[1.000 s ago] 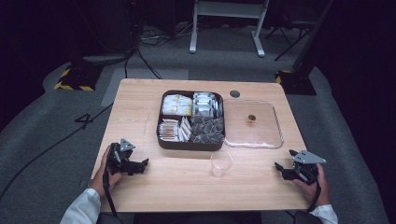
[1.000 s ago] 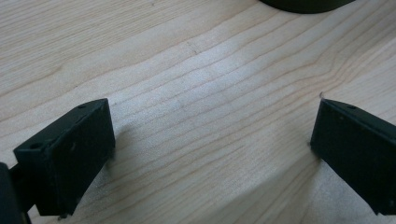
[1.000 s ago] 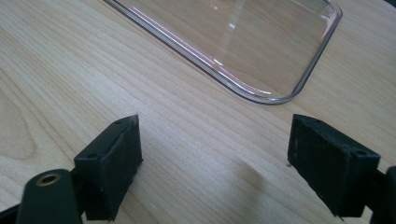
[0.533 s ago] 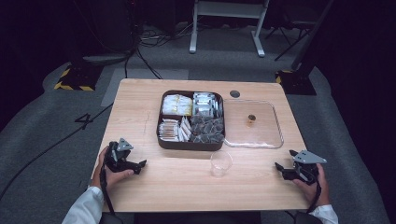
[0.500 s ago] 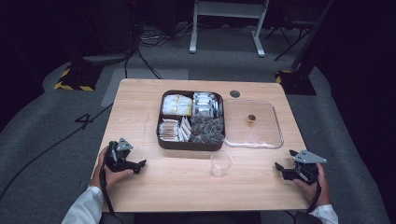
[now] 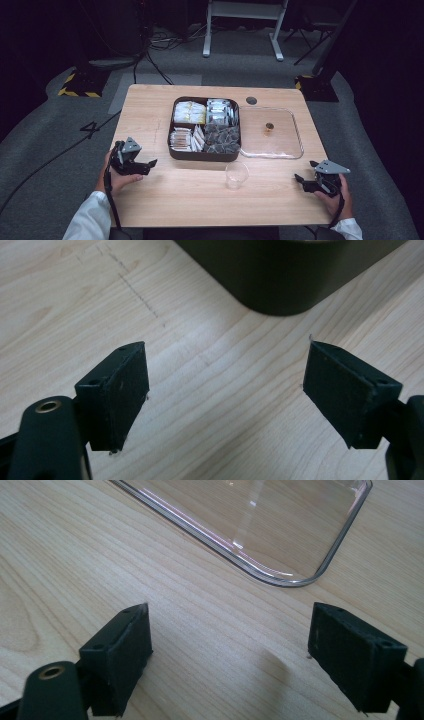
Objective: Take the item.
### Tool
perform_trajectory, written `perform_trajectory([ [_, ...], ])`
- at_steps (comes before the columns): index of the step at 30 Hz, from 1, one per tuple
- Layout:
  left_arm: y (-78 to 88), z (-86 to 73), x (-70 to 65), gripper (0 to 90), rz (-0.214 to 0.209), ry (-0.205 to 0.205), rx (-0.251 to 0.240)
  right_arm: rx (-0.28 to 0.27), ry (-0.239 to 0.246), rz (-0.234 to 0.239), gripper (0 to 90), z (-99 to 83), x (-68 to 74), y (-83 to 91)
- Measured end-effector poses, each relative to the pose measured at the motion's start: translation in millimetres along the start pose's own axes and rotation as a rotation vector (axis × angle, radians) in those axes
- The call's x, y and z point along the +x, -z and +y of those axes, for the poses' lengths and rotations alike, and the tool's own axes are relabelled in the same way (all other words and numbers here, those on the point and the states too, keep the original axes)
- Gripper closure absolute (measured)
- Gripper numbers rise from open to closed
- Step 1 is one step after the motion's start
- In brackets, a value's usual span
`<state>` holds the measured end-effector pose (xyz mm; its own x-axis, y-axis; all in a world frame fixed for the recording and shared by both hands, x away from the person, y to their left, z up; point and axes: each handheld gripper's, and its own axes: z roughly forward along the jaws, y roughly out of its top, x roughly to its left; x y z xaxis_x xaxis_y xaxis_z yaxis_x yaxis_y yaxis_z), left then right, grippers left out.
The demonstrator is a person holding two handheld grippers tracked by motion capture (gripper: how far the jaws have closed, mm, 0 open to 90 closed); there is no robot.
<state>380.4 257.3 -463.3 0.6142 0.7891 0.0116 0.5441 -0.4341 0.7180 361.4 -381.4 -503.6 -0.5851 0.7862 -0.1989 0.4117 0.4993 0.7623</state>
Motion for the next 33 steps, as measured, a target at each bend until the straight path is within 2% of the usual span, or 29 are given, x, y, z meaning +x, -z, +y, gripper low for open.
perform_trajectory([
  [2, 2.0, 5.6, 1.6, 20.5, 0.004, -0.012, -0.014, 0.0, -0.002, 0.003, 17.8, 0.0, -0.3, -0.1],
  [6, 4.3, 22.7, 8.5, 20.7, -0.003, -0.001, -0.045, 0.0, 0.0, 0.001, 17.8, 0.0, -0.1, 0.0],
  [13, 1.3, 47.0, 12.7, 21.2, -0.013, -0.022, -0.08, -0.001, 0.002, -0.002, 17.8, 0.0, 0.3, 0.0],
  [17, -2.1, 56.7, 14.0, 21.5, -0.004, -0.041, -0.085, -0.001, 0.001, -0.001, 17.8, 0.0, 0.2, 0.0],
  [19, -5.0, 62.2, 14.9, 21.5, -0.013, -0.038, -0.082, -0.002, 0.004, -0.002, 17.8, -0.1, 0.3, 0.0],
  [25, -12.7, 79.7, 15.5, 21.6, -0.014, -0.078, -0.076, -0.004, 0.009, -0.006, 17.9, -0.1, 0.8, 0.2],
  [33, -21.5, 98.4, 17.5, 24.2, -0.034, -0.088, -0.084, -0.006, 0.013, -0.008, 17.8, -0.1, 1.0, 0.3],
])
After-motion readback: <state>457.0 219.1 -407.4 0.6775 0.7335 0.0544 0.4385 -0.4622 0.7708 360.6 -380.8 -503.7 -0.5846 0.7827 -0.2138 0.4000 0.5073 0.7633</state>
